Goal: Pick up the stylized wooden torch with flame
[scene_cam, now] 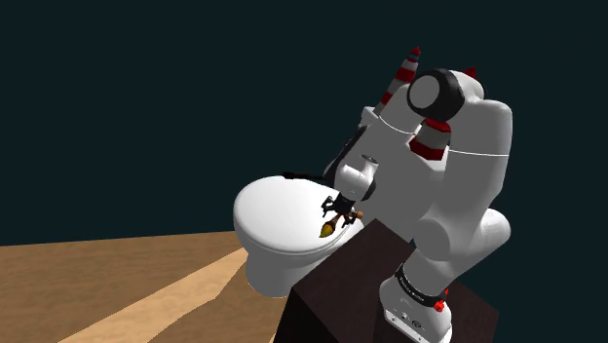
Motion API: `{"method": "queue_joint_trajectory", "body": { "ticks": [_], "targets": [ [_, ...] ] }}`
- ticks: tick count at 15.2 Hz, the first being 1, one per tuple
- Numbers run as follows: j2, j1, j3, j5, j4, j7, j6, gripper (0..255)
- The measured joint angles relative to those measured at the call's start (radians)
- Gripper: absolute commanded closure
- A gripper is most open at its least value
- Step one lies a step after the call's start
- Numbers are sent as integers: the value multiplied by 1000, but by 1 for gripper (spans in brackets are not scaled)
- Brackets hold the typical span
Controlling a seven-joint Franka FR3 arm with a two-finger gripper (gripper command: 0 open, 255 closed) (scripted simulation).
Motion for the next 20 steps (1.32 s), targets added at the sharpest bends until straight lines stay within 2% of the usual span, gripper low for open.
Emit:
{"method": "queue_joint_trajectory", "body": {
  "ticks": [2,3,13,20],
  "targets": [
    [23,-18,18,14,9,-18,16,0],
    [26,-21,22,16,10,-20,19,255],
    [13,-18,34,19,14,-21,24,255],
    [-90,59,-68,-60,-39,65,-58,255]
  ]
}}
